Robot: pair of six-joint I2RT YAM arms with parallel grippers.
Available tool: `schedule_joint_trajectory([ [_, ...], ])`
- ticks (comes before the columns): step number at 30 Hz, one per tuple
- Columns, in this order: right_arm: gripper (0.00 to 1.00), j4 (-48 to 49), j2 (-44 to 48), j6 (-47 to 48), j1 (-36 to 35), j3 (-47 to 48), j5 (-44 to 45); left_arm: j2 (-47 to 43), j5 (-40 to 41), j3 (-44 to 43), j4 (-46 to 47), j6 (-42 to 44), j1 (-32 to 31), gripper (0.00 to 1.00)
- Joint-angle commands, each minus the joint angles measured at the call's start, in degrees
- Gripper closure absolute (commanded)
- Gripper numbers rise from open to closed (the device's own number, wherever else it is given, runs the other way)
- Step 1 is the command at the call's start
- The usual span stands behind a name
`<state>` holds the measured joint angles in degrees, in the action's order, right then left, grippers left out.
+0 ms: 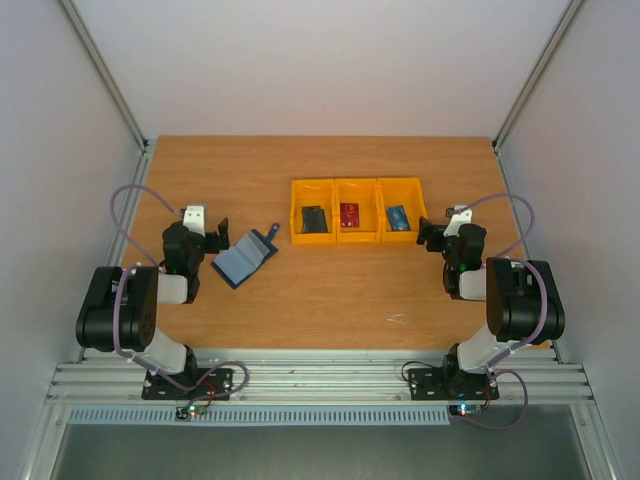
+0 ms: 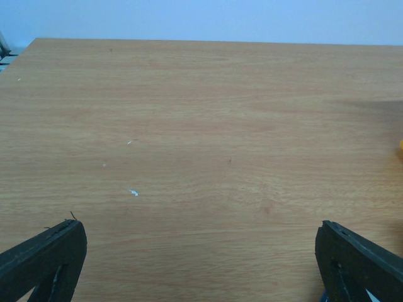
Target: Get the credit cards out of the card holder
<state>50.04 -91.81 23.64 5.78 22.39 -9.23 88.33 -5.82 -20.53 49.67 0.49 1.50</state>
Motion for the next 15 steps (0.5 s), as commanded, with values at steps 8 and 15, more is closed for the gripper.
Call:
schedule_joint_trajectory([
  [8,0.02,0.29,0.78,1.23,0.11,0.35,-0.79,0.95,0.15,-2.58,1.4,0.83,0.13,0.01],
  [15,0.02,0.16,0.84,1.23,0.02,0.4,-0.68,0.95,0.19,-2.49,1.47,0.83,0.08,0.01],
])
